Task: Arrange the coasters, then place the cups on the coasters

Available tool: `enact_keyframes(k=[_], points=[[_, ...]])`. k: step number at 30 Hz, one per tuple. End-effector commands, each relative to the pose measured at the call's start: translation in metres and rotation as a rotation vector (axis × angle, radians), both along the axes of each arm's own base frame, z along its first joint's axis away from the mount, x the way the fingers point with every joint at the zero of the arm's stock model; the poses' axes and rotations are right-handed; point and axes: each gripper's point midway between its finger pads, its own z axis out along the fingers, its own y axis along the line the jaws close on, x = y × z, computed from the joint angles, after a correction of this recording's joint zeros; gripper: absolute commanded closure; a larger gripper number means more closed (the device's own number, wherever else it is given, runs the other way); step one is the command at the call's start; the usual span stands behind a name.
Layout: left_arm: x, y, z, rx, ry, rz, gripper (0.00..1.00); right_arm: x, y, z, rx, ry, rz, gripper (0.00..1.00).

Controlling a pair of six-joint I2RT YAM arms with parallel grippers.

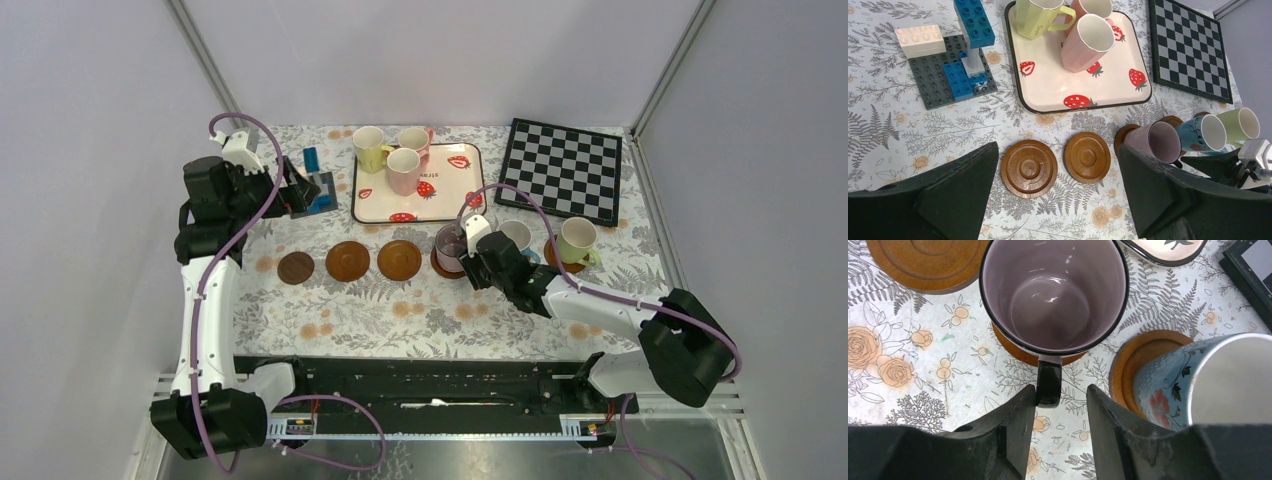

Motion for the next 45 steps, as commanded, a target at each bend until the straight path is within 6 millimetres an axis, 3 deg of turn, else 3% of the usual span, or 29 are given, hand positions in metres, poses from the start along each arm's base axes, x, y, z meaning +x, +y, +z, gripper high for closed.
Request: enact_keyframes(k=[1, 10, 14, 18, 22, 25, 27, 33, 40, 45], points=[[0.003, -0.001, 0.021, -0.01, -0.064, -0.005, 0.01, 0.011, -0.01, 0.016, -0.021, -0.062, -0.04, 0.51], [0.002, -0.002, 0.02, -0.013, -0.062, -0.009, 0.01, 0.016, -0.008, 0.027, -0.009, -0.069, -0.034, 0.49], [0.002, -0.003, 0.02, -0.013, -0.063, -0.022, 0.01, 0.009, 0.006, 0.04, 0.01, -0.041, 0.058, 0.36], [0.001, -0.006, 0.019, -0.011, -0.058, -0.049, 0.01, 0.001, 0.02, 0.056, 0.012, -0.002, 0.164, 0.14], [-0.001, -0.013, 0.015, -0.013, -0.033, -0.11, 0.01, 0.003, 0.032, 0.08, 0.001, -0.007, 0.241, 0.02], [-0.005, -0.021, 0.01, -0.014, -0.012, -0.179, 0.01, 0.003, 0.046, 0.095, 0.019, 0.012, 0.346, 0.0], [-0.006, -0.024, 0.006, -0.009, -0.003, -0.214, 0.01, 0.013, 0.052, 0.108, 0.058, 0.024, 0.387, 0.0], [-0.003, -0.026, -0.016, 0.048, 0.025, -0.297, 0.01, 0.065, 0.058, 0.138, 0.143, 0.027, 0.432, 0.0], [0.006, -0.035, -0.038, 0.054, 0.087, -0.374, 0.01, 0.128, 0.077, 0.14, 0.148, -0.059, 0.543, 0.07], [0.016, -0.037, -0.05, 0.099, 0.098, -0.377, 0.01, 0.169, 0.086, 0.124, 0.117, -0.127, 0.638, 0.1]])
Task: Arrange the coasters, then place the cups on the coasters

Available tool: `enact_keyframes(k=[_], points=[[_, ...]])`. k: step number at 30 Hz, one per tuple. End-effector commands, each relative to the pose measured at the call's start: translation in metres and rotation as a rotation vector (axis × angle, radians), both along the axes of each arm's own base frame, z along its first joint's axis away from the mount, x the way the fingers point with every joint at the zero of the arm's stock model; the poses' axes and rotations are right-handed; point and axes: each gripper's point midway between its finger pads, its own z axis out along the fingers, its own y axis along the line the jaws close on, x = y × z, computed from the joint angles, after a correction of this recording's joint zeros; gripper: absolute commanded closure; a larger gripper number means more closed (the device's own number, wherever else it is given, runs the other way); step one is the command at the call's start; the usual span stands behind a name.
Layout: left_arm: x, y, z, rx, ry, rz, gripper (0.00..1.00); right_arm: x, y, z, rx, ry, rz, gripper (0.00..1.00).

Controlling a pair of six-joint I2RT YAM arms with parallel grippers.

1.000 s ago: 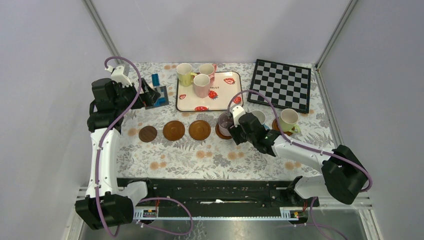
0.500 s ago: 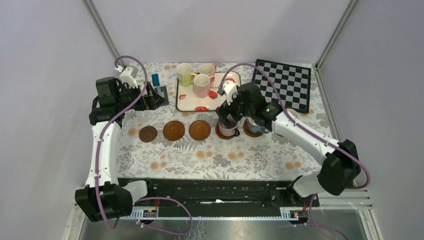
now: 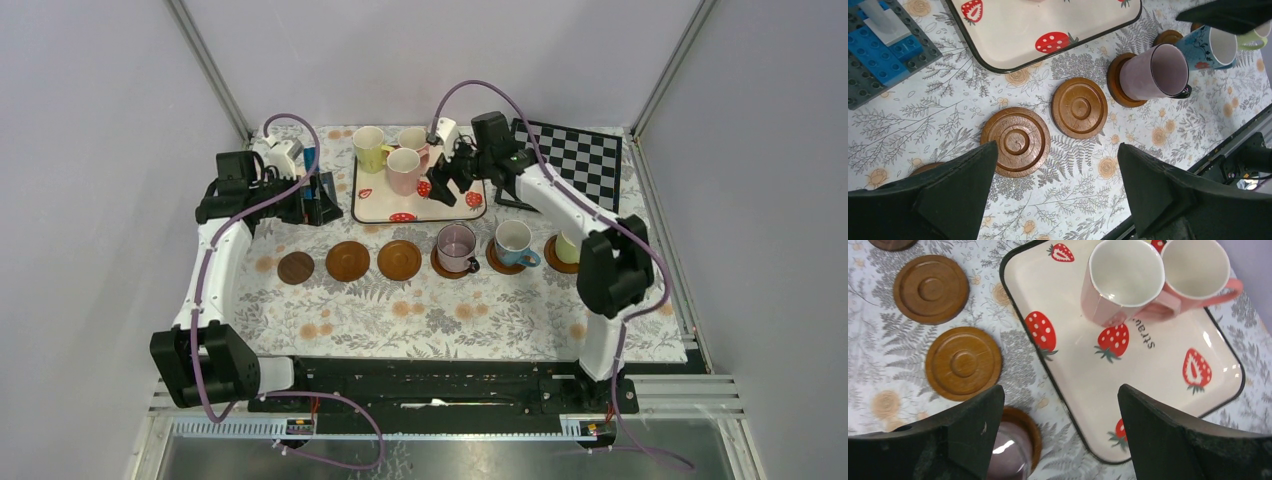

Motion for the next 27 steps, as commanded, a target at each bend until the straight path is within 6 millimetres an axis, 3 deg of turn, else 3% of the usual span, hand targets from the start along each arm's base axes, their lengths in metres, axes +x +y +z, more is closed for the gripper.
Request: enact_keyframes(k=[1, 9, 17, 27], points=[[0.013, -0.006, 0.015, 0.042, -0.09, -0.054, 0.01, 0.034, 0.011, 0.006, 0.018, -0.139, 0.146, 0.1], [0.011, -0.013, 0.007, 0.006, -0.061, -0.079, 0.01, 0.091, -0.004, -0.027, 0.022, -0.207, 0.217, 0.08], [0.009, -0.017, 0.012, -0.026, -0.059, -0.084, 0.01, 0.117, 0.003, -0.051, 0.071, -0.226, 0.265, 0.06], [0.006, -0.018, 0.013, -0.032, -0.068, -0.085, 0.01, 0.15, 0.017, -0.063, 0.074, -0.304, 0.319, 0.04]])
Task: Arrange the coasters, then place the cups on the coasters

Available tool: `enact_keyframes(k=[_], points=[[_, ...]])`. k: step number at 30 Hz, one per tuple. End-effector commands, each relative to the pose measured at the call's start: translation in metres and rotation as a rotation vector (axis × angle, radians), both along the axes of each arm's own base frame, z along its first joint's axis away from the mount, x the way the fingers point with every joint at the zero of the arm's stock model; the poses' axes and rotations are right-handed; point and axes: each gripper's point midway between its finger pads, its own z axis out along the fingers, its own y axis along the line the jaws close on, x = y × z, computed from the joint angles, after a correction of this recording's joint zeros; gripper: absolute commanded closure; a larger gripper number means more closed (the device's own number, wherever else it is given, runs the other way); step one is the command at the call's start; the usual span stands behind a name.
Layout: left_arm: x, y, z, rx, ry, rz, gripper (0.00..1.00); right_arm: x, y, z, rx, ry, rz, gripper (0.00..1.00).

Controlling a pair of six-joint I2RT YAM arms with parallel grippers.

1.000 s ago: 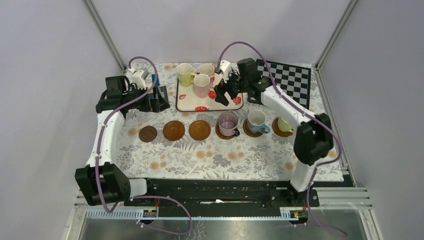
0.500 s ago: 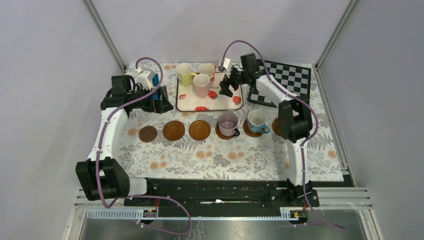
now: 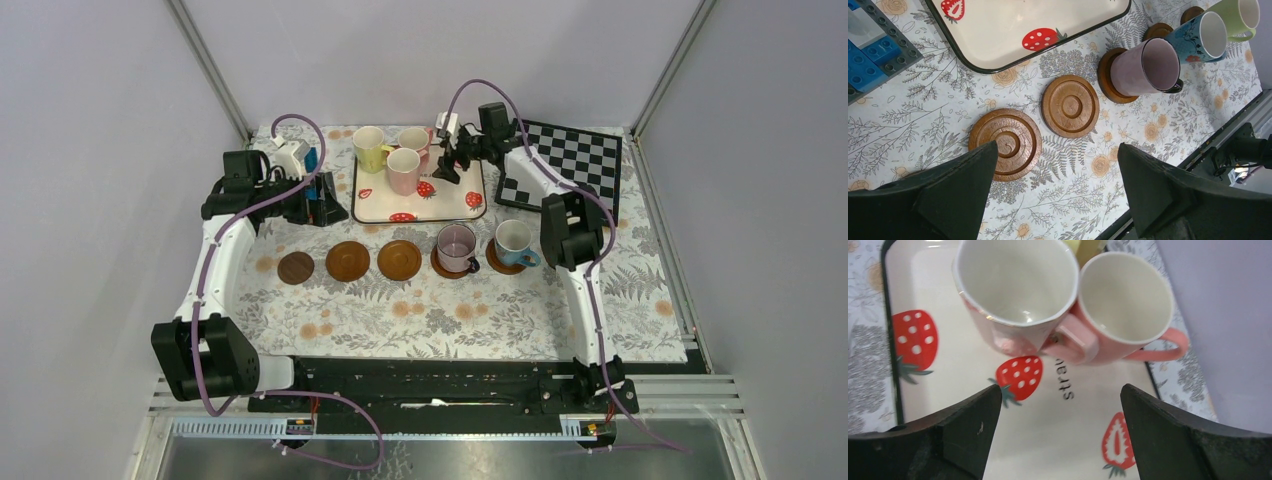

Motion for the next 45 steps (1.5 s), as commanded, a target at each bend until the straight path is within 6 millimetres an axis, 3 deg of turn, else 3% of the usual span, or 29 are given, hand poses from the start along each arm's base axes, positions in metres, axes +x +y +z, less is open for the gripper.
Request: enact_keyframes(k=[1, 5, 18, 37, 45], points=[[0.006, -0.005, 0.021, -0.02, -0.093, -0.028, 0.01, 0.017, 0.015, 0.022, 0.021, -0.102, 0.072, 0.04], [0.007, -0.005, 0.02, -0.02, -0.096, -0.026, 0.01, 0.024, 0.018, 0.019, 0.02, -0.108, 0.08, 0.05], [0.006, -0.007, 0.015, -0.036, -0.084, -0.034, 0.01, 0.016, 0.022, 0.01, 0.023, -0.09, 0.123, 0.12], [0.007, -0.007, 0.013, -0.04, -0.077, -0.029, 0.01, 0.016, 0.04, 0.009, 0.04, -0.125, 0.149, 0.11], [0.008, -0.007, 0.015, -0.045, -0.078, -0.024, 0.01, 0.001, 0.041, 0.005, 0.004, -0.121, 0.194, 0.11]])
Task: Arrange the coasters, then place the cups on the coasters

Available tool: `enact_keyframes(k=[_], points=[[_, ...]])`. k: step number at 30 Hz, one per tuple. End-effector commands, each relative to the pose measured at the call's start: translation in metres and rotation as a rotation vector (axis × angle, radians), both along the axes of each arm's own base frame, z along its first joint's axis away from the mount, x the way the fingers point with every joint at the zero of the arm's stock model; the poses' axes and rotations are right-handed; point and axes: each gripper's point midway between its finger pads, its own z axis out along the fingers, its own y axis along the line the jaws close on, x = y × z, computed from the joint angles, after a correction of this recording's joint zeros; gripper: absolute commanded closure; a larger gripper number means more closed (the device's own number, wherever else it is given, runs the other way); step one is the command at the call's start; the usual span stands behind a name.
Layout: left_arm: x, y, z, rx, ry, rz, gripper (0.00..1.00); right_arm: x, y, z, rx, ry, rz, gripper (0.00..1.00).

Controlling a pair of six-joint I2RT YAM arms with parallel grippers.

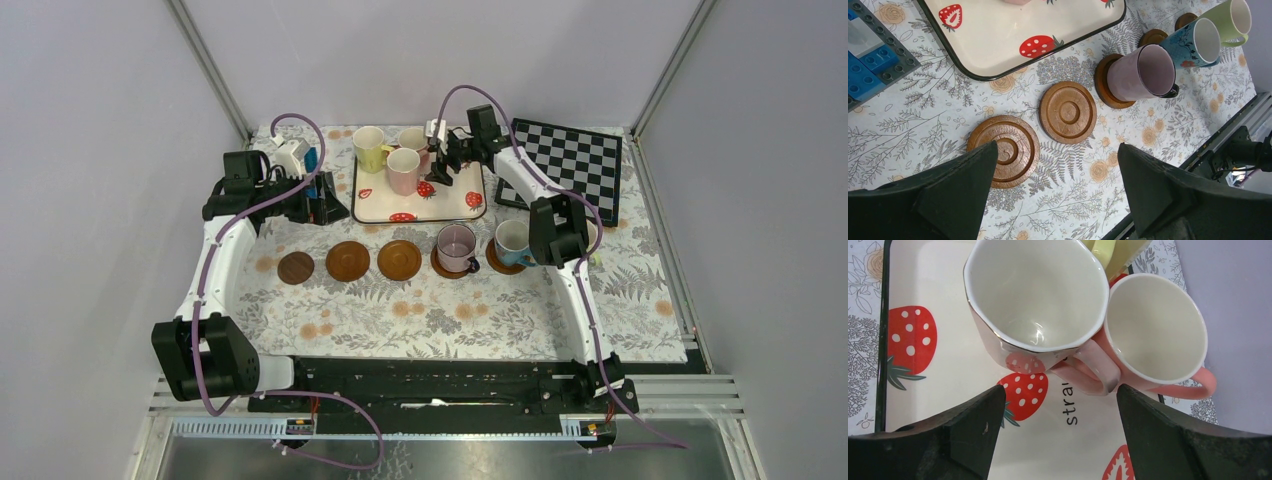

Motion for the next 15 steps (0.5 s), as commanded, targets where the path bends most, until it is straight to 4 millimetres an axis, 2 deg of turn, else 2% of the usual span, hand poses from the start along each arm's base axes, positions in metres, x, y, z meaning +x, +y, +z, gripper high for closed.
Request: enact_keyframes(k=[1, 15], points=[[0.004, -0.004, 0.013, -0.022, -0.059, -0.019, 0.01, -0.009, 0.012, 0.022, 0.012, -0.068, 0.075, 0.11], [0.001, -0.003, 0.014, -0.014, -0.063, -0.007, 0.01, -0.043, 0.004, 0.031, -0.012, -0.048, 0.133, 0.13]])
